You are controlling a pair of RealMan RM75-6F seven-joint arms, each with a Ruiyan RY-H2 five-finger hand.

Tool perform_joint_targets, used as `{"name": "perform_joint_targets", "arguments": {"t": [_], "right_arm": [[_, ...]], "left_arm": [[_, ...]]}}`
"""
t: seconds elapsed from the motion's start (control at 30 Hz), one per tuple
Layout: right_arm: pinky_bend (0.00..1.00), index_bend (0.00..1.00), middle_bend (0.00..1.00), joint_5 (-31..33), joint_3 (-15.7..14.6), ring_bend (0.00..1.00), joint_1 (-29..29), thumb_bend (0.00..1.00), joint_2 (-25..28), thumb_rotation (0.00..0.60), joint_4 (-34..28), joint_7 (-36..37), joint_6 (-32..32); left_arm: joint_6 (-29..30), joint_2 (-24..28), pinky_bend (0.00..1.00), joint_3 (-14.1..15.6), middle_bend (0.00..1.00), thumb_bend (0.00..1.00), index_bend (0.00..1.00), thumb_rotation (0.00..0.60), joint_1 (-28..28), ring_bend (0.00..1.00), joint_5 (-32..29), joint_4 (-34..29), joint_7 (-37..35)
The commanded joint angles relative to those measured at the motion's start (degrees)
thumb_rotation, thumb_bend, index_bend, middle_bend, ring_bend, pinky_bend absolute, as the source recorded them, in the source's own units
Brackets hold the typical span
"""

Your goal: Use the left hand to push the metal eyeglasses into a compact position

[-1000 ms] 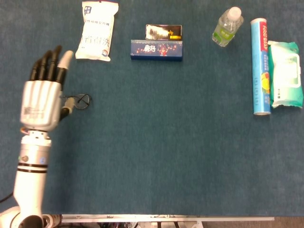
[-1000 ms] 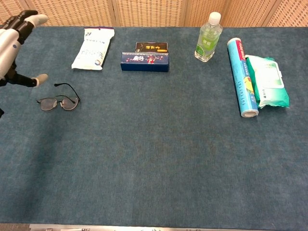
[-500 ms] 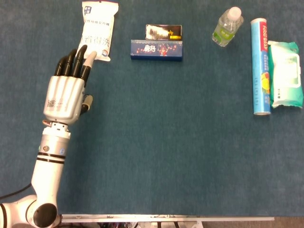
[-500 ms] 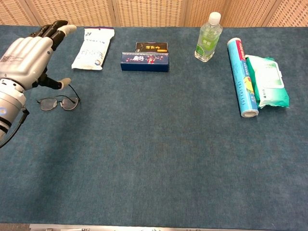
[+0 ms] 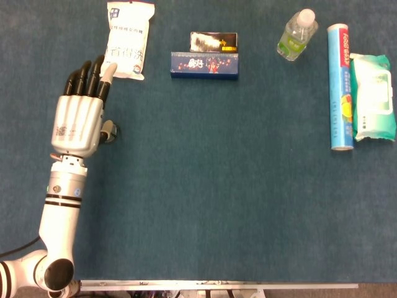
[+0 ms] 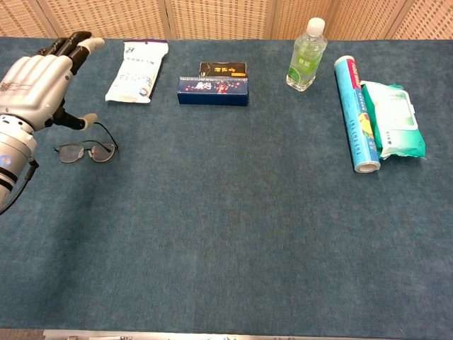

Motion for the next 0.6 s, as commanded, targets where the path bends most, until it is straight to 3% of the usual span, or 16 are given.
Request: {"name": "perform_joint_targets", "arguments": {"t": [0.03,0.6], "right_arm": [[0.39,0.43,0.35,0.0,0.0,0.17,0.0,0.28,0.0,0.600,0.0,0.0,0.0],[0.39,0.43,0.35,0.2,0.1,0.17,0.1,0.28,-0.1,0.600,0.0,-0.1,-0.2]], "left_arm": [[0.4,0.1,0.11,0.0,0.00,0.22,0.00,0.600,0.2,0.00,-0.4,0.8,-0.3],[0.0,-0.8,0.11,0.2,0.00,0.22,0.00,0.600,0.9,0.00,-3.4,6.3,-2.2]]}}
